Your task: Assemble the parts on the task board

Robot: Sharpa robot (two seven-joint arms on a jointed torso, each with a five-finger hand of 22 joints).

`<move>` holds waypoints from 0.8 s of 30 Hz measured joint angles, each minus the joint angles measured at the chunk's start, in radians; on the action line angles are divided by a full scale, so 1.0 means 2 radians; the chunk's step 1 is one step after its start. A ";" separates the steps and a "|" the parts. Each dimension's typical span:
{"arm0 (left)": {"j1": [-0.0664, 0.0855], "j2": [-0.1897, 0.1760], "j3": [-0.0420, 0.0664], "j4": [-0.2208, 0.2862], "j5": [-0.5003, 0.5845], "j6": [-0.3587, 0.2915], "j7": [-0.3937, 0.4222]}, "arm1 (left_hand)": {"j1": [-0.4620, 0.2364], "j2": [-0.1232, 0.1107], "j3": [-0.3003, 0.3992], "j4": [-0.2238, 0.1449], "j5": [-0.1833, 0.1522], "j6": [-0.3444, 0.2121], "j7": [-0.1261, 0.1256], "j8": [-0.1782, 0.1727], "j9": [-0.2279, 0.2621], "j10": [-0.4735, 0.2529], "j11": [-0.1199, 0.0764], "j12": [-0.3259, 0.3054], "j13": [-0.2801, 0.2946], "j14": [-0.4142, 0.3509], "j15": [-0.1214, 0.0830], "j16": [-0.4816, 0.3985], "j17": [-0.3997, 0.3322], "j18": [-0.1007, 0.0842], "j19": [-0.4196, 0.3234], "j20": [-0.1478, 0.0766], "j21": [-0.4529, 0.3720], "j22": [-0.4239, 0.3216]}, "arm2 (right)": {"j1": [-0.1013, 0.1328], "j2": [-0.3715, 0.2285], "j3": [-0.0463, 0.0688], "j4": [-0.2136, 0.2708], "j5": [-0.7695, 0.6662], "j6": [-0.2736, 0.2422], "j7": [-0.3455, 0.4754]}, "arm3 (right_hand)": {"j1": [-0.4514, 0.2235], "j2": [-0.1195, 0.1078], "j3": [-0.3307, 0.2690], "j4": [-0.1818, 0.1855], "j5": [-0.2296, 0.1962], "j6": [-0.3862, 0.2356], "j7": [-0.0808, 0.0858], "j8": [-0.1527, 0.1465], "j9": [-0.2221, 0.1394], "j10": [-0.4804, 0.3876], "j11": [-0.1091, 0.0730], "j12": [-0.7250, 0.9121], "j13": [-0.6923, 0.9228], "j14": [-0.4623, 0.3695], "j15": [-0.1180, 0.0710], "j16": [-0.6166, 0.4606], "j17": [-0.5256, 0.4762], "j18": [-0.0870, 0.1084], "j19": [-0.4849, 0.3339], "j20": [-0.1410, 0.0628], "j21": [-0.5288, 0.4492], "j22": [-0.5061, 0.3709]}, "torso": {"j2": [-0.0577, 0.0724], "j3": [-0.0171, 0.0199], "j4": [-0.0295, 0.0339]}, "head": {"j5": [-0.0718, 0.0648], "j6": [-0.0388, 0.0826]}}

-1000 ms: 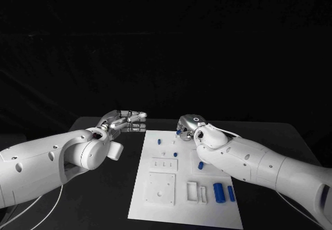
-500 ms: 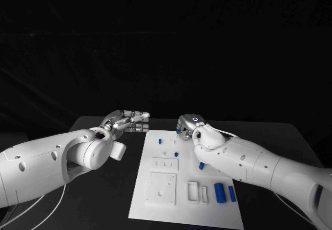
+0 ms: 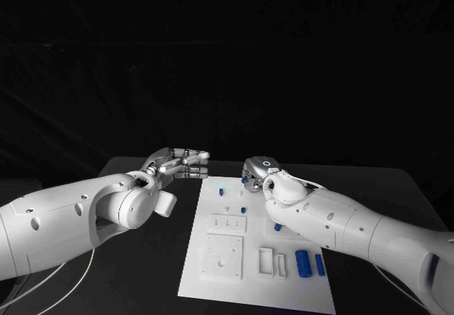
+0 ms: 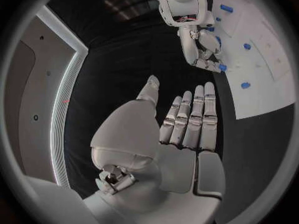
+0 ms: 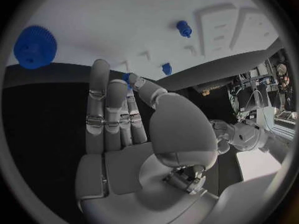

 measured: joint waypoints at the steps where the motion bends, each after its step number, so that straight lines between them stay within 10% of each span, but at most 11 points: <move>1: 0.000 0.000 0.000 0.000 0.000 0.000 0.000 | 0.000 0.000 0.000 0.000 0.000 0.000 0.000 0.000 0.000 0.000 0.000 0.000 0.000 0.000 0.000 0.000 0.000 0.000 0.000 0.000 0.000 0.000 | 0.000 0.000 0.000 -0.001 0.000 0.000 0.000 | 0.000 0.000 0.000 0.000 0.000 0.000 0.000 0.000 0.000 0.000 0.000 0.000 0.000 0.000 0.000 0.000 0.000 0.000 0.000 0.000 0.000 0.000 | 0.000 0.0000 0.0000 | 0.000 0.000; 24: 0.004 0.001 0.000 0.002 0.000 0.000 -0.001 | -0.002 -0.002 0.000 0.000 0.000 -0.004 0.004 0.000 0.000 -0.002 0.002 0.000 0.000 0.000 0.000 0.000 0.000 0.000 0.000 0.000 0.000 0.000 | -0.006 0.010 -0.004 -0.014 0.000 0.002 0.000 | -0.001 -0.002 0.000 0.000 0.000 0.000 0.000 0.000 0.000 0.000 0.000 0.000 0.000 0.000 0.000 0.000 0.001 -0.003 0.000 0.000 0.000 0.004 | 0.000 -0.0003 -0.0009 | 0.003 0.000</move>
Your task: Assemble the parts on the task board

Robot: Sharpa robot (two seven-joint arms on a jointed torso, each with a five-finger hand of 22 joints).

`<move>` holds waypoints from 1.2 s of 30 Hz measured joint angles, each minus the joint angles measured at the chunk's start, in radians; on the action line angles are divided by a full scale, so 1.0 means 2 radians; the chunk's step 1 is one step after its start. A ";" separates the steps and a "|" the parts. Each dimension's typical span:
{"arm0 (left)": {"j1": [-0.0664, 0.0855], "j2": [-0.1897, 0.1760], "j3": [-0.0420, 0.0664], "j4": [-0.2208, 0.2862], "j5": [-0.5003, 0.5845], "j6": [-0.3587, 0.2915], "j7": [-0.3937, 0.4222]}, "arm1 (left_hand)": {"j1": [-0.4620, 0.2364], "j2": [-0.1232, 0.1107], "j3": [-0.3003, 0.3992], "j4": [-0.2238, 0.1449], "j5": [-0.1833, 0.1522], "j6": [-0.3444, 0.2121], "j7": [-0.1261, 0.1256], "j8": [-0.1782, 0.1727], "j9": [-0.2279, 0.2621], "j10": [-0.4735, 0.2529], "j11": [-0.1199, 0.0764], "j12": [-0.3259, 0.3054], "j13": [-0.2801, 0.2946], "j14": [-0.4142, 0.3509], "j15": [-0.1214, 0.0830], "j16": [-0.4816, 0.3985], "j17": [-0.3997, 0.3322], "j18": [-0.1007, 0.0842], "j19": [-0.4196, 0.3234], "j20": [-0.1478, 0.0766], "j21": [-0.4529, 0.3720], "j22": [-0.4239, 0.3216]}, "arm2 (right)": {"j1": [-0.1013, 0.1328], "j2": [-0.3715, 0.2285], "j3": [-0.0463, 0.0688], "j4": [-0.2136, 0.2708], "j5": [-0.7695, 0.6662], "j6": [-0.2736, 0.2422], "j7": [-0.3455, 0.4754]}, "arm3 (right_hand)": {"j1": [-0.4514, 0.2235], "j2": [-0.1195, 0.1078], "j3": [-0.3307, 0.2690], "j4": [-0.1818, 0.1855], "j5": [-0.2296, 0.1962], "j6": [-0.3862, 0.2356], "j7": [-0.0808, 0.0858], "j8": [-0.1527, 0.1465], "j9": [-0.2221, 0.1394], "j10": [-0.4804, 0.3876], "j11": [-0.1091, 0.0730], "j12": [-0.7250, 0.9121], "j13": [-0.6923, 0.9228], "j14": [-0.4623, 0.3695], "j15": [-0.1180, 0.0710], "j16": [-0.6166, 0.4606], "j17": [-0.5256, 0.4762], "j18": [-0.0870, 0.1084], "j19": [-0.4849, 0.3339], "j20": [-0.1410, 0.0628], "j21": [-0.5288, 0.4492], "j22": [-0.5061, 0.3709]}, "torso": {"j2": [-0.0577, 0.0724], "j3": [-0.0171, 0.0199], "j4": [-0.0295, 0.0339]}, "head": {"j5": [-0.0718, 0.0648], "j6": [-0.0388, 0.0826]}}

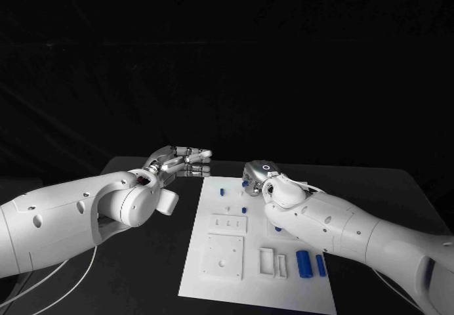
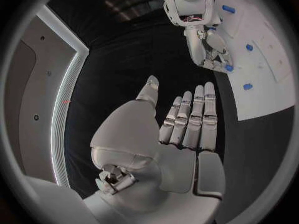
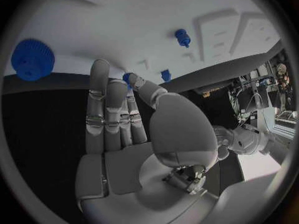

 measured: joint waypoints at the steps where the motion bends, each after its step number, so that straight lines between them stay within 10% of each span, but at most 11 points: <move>1: 0.000 0.000 0.000 0.000 0.000 0.000 0.000 | 0.000 0.000 0.000 0.000 0.000 0.000 0.000 0.000 0.000 0.000 0.000 0.000 0.000 0.000 0.000 0.000 0.000 0.000 0.000 0.000 0.000 0.000 | 0.000 0.000 0.000 -0.001 0.000 0.000 0.000 | 0.000 0.000 0.000 0.000 0.000 0.000 0.000 0.000 0.000 0.000 0.000 0.000 0.000 0.000 0.000 0.000 0.000 0.000 0.000 0.000 0.000 0.000 | 0.000 -0.0002 0.0000 | 0.000 0.000; 36: 0.008 0.006 0.000 -0.002 -0.001 0.001 -0.004 | 0.002 -0.002 0.002 0.002 0.000 -0.002 -0.002 0.000 0.000 0.000 0.000 0.000 0.000 0.000 0.000 0.000 0.000 0.000 0.000 0.000 0.000 0.000 | 0.000 0.012 -0.001 -0.016 0.003 -0.012 -0.015 | -0.005 -0.010 -0.006 0.005 0.008 -0.013 -0.001 0.000 0.001 -0.022 0.009 0.000 0.000 0.000 0.000 -0.002 0.000 0.000 0.000 0.000 -0.008 0.005 | 0.001 -0.0008 -0.0013 | 0.001 0.002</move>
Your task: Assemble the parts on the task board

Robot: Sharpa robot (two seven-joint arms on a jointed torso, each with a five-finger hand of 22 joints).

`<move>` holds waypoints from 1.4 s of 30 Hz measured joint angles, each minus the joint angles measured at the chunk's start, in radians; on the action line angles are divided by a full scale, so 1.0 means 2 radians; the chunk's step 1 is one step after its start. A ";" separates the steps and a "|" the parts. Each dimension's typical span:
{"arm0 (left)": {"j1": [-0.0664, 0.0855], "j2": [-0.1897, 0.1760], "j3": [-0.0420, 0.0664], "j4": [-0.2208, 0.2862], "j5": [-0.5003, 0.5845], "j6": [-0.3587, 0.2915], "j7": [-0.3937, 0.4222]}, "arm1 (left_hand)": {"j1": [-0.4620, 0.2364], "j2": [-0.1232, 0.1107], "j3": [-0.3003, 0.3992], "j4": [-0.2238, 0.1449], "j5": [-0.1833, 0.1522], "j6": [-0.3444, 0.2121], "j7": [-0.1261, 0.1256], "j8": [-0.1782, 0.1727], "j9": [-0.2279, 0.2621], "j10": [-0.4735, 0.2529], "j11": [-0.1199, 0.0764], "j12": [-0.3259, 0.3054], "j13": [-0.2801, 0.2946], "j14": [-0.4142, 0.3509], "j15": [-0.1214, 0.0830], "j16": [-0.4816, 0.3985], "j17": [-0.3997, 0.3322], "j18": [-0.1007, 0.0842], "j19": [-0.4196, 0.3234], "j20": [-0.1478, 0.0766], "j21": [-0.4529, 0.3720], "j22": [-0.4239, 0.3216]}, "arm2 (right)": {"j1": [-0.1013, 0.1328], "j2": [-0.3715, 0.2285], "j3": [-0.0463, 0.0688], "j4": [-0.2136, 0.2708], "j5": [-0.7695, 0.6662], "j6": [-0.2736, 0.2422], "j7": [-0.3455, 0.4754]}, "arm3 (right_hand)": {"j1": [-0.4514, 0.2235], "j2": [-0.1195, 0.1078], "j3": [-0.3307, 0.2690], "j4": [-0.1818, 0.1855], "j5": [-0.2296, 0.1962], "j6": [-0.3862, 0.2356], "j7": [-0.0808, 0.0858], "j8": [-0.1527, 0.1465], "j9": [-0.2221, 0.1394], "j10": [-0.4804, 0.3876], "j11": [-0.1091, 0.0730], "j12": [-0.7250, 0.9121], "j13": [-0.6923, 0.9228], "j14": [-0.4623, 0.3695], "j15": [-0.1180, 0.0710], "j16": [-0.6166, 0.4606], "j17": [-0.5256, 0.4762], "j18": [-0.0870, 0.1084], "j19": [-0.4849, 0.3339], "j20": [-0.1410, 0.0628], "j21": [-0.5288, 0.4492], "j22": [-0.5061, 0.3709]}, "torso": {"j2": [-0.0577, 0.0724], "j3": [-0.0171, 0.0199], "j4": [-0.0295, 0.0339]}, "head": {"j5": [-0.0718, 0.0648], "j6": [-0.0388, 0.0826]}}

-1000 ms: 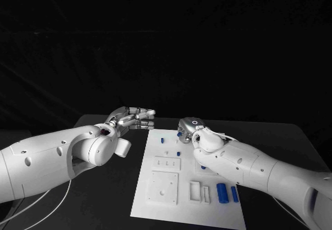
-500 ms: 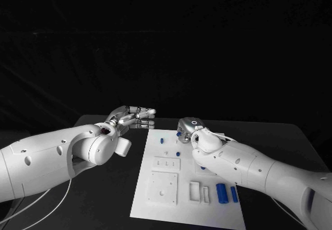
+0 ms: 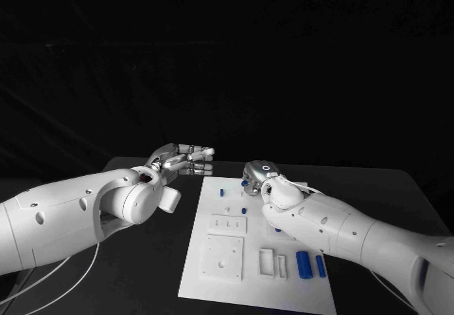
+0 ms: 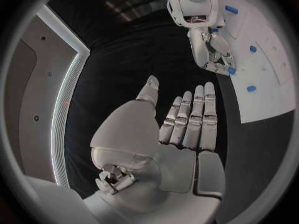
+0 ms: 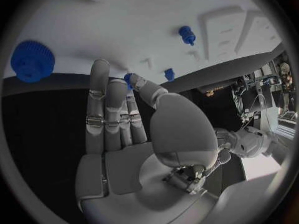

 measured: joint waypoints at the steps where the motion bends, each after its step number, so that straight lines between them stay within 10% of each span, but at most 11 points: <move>1: 0.000 0.000 0.000 0.000 0.000 0.000 0.000 | 0.000 0.000 0.000 0.000 0.000 0.000 0.000 0.000 0.000 0.000 0.000 0.000 0.000 0.000 0.000 0.000 0.000 0.000 0.000 0.000 0.000 0.000 | 0.000 0.000 0.000 -0.001 0.001 0.000 0.000 | -0.001 -0.001 -0.001 0.001 0.000 -0.003 0.001 0.001 0.000 -0.004 0.001 0.000 0.000 -0.001 0.002 0.000 0.000 0.000 0.000 0.000 0.000 0.000 | 0.000 0.0000 0.0000 | 0.000 0.000; 42: 0.004 0.006 -0.001 -0.007 -0.004 0.004 -0.006 | 0.000 0.000 0.001 0.001 -0.002 -0.004 0.000 0.000 0.000 -0.002 -0.002 0.000 0.000 0.000 0.000 0.000 0.000 0.000 0.000 0.000 0.000 0.000 | 0.002 0.001 -0.001 -0.006 0.033 -0.014 0.005 | -0.002 -0.025 -0.004 0.039 0.011 -0.042 0.012 0.002 -0.001 -0.051 0.014 0.000 0.000 -0.001 0.012 -0.006 -0.006 0.000 0.000 0.011 -0.014 -0.012 | 0.000 -0.0005 0.0000 | 0.000 -0.004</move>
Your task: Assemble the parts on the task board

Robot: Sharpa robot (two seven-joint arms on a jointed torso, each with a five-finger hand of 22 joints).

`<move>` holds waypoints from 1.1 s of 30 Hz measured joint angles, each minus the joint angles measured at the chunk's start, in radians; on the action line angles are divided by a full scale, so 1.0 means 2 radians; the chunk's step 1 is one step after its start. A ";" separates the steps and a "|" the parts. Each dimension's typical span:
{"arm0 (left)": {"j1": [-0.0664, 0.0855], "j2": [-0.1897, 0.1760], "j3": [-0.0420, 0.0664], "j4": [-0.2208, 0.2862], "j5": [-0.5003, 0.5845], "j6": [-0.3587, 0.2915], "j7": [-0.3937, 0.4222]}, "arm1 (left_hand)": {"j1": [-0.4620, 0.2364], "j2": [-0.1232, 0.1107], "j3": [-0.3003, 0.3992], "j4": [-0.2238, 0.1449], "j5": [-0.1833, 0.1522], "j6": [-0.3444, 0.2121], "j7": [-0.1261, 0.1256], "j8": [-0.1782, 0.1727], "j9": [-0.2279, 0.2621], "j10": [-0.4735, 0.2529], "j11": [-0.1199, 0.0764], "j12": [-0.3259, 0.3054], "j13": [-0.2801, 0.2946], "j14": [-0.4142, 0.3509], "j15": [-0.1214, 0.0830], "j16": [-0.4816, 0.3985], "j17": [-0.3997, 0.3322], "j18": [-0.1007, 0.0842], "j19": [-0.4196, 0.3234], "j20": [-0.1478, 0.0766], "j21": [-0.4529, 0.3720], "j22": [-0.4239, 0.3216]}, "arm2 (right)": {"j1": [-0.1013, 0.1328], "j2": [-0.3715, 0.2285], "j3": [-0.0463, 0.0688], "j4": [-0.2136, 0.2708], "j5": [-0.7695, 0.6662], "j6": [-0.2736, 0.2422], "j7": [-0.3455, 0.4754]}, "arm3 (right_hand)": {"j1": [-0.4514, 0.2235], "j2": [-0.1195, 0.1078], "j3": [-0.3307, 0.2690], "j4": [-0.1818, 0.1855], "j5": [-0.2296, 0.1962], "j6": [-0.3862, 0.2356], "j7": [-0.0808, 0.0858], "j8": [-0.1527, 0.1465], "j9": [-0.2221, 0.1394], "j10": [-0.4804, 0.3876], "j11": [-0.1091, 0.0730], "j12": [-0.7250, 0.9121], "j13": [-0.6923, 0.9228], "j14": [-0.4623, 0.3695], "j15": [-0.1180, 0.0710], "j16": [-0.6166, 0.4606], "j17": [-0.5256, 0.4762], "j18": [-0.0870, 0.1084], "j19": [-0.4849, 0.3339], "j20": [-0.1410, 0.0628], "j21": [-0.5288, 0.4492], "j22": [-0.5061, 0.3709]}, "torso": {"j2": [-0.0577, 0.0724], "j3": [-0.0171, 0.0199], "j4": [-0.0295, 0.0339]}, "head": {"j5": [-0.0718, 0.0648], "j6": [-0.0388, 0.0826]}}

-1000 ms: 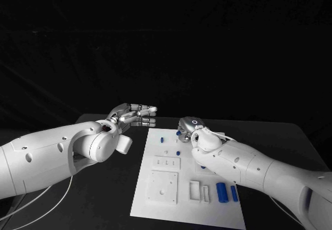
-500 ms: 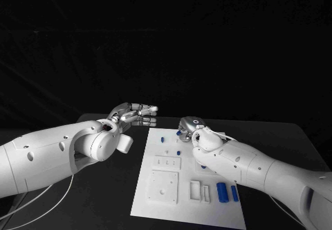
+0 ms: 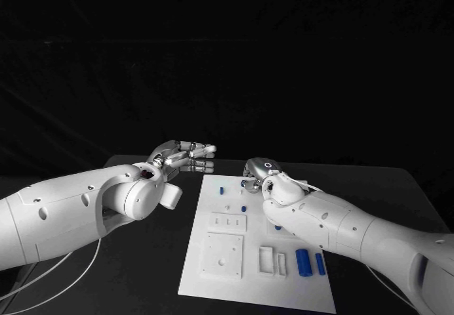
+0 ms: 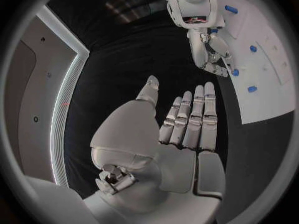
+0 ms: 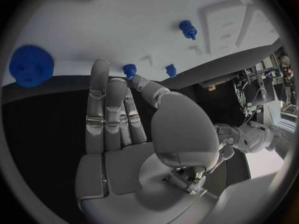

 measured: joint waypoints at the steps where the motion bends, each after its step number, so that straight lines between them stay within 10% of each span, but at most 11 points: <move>1: 0.000 0.000 0.000 0.000 0.000 0.000 0.000 | 0.000 0.000 0.000 0.000 0.000 0.000 0.000 0.000 0.000 0.000 0.000 0.000 0.000 0.000 0.000 0.000 0.000 0.000 0.000 0.000 0.000 0.000 | 0.000 0.000 0.000 0.000 0.000 0.000 0.000 | 0.000 0.000 0.000 0.000 0.000 0.000 0.000 0.000 0.000 0.000 0.000 0.000 0.000 0.000 0.000 0.000 0.000 0.000 0.000 0.000 0.000 0.000 | 0.000 0.0000 0.0000 | 0.000 0.000; 13: 0.000 -0.005 0.000 -0.001 -0.001 0.001 0.000 | 0.000 0.000 0.002 -0.002 0.000 0.008 0.000 0.000 0.000 0.000 0.000 0.000 0.000 0.000 0.000 0.000 0.000 0.000 0.000 0.000 0.000 0.000 | 0.010 -0.054 0.004 0.065 0.016 -0.012 0.004 | 0.002 -0.002 0.001 0.001 0.000 -0.001 -0.003 0.000 0.000 0.026 -0.007 0.000 0.000 0.000 0.000 -0.002 -0.002 0.000 0.000 0.000 0.000 -0.004 | -0.001 0.0005 -0.0025 | 0.000 0.005; 22: 0.000 -0.015 0.000 0.001 -0.001 0.001 0.006 | 0.005 -0.001 -0.002 -0.010 0.000 0.022 -0.003 0.000 0.000 0.009 0.000 0.000 0.000 0.000 0.000 0.000 0.000 0.000 0.000 0.000 0.000 0.000 | 0.024 -0.132 0.040 0.122 0.066 -0.010 0.018 | 0.006 -0.010 -0.052 -0.002 0.020 -0.001 -0.010 0.000 0.000 0.113 -0.034 0.012 0.012 0.001 -0.021 -0.005 -0.001 -0.007 0.000 -0.016 0.000 -0.006 | -0.003 0.0036 -0.0127 | 0.000 0.013; 26: 0.000 -0.017 0.000 0.001 0.000 0.001 0.009 | 0.005 -0.001 -0.001 -0.012 0.000 0.022 -0.003 0.000 0.000 0.009 0.000 0.000 0.000 0.000 0.000 0.000 0.000 0.000 0.000 0.000 0.000 0.000 | 0.025 -0.150 0.048 0.125 0.083 0.005 0.026 | 0.012 -0.004 -0.098 -0.003 0.039 -0.011 -0.009 0.000 0.000 0.149 -0.047 0.049 0.046 0.001 -0.033 -0.005 0.005 -0.015 0.001 -0.032 0.000 -0.006 | -0.004 0.0054 -0.0173 | -0.001 0.014; 30: 0.000 -0.017 0.000 0.000 0.000 0.001 0.012 | 0.005 -0.001 -0.001 -0.012 0.000 0.022 -0.003 0.000 0.000 0.009 0.000 0.000 0.000 0.000 0.000 0.000 0.000 0.000 0.000 0.000 0.000 0.000 | 0.026 -0.160 0.050 0.118 0.097 0.032 0.034 | 0.020 0.006 -0.179 -0.003 0.072 -0.023 -0.011 0.001 0.001 0.074 -0.049 0.270 0.282 -0.001 -0.037 0.021 0.044 -0.023 0.002 -0.036 0.026 0.009 | -0.005 0.0072 -0.0212 | -0.001 0.015; 31: 0.000 -0.016 0.000 0.000 0.000 0.001 0.012 | 0.005 -0.001 -0.001 -0.012 0.000 0.022 -0.003 0.000 0.000 0.009 0.000 0.000 0.000 0.000 0.000 0.000 0.000 0.000 0.000 0.000 0.000 0.000 | 0.026 -0.160 0.051 0.114 0.100 0.039 0.036 | 0.019 0.013 -0.186 -0.002 0.077 -0.028 -0.011 0.001 0.001 0.058 -0.038 0.342 0.364 -0.008 -0.033 0.034 0.070 -0.024 0.002 -0.036 0.039 0.022 | -0.006 0.0079 -0.0221 | -0.001 0.015; 33: 0.000 -0.016 0.000 -0.001 0.000 0.002 0.013 | 0.005 -0.001 -0.001 -0.012 0.000 0.022 -0.003 0.000 0.000 0.009 0.000 0.000 0.000 0.000 0.000 0.000 0.000 0.000 0.000 0.000 0.000 0.000 | 0.026 -0.160 0.052 0.105 0.105 0.054 0.040 | 0.018 0.014 -0.186 0.000 0.080 -0.027 -0.011 0.002 0.001 0.040 -0.046 0.419 0.456 -0.009 -0.033 0.049 0.117 -0.022 0.000 -0.035 0.054 0.042 | -0.006 0.0089 -0.0229 | -0.001 0.015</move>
